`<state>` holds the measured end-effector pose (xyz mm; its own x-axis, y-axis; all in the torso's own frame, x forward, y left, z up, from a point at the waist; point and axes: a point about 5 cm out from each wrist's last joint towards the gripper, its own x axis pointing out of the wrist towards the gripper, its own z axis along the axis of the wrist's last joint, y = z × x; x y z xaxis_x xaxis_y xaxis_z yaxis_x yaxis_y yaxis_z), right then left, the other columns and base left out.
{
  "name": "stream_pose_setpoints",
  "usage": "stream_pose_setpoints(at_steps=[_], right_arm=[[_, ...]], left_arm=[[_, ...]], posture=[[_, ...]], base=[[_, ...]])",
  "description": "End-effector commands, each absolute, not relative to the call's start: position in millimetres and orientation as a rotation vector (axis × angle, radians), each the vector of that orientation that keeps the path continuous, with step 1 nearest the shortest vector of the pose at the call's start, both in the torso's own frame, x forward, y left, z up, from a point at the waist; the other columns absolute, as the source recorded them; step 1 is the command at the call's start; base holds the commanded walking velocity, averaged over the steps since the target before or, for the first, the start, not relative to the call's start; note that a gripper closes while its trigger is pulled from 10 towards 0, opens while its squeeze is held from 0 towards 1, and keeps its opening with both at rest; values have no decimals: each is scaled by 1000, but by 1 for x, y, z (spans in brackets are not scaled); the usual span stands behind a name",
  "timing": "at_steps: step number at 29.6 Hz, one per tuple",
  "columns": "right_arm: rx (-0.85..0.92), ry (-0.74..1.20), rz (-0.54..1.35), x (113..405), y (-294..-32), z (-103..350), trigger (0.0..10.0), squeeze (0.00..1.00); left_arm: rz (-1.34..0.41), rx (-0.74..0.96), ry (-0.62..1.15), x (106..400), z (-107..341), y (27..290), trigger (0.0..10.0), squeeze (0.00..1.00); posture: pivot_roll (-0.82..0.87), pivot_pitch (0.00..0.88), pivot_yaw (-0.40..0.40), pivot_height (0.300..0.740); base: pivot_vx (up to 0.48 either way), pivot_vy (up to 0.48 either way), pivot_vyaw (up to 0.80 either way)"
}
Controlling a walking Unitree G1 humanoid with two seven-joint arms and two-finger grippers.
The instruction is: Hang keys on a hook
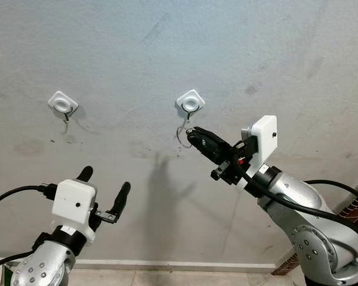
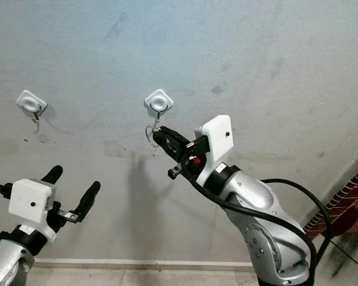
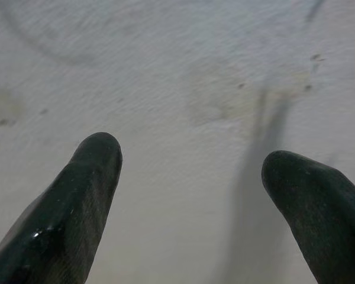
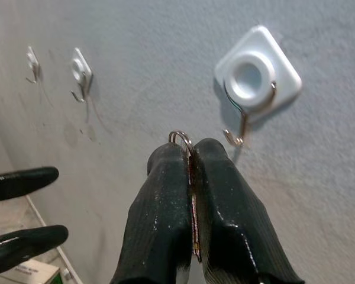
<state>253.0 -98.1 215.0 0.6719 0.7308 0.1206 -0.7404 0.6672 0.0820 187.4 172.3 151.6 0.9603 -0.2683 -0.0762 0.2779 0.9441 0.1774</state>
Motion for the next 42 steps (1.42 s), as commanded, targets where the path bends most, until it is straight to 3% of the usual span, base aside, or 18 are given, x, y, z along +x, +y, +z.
stream_pose_setpoints(at_steps=[1, 10, 29, 42], right_arm=[[121, -103, 842, 254, -97, 220, 10000, 0], [114, -114, 845, 257, -95, 222, 10000, 0], [115, -130, 846, 264, -94, 223, 10000, 0], [141, -118, 705, 278, -101, 214, 10000, 0]], left_arm=[[-305, 209, 39, 188, 153, 171, 10000, 0], [-504, 149, -25, 191, 160, 152, 10000, 0], [-400, 168, -129, 204, 173, 159, 10000, 0], [-411, 171, -127, 203, 171, 155, 10000, 0]], posture=[[167, 0, 39, 740], [158, 0, 38, 740], [154, 0, 22, 740], [154, 0, 22, 740]], base=[[0, 0, 0], [0, 0, 0], [0, 0, 0], [0, 0, 0]])
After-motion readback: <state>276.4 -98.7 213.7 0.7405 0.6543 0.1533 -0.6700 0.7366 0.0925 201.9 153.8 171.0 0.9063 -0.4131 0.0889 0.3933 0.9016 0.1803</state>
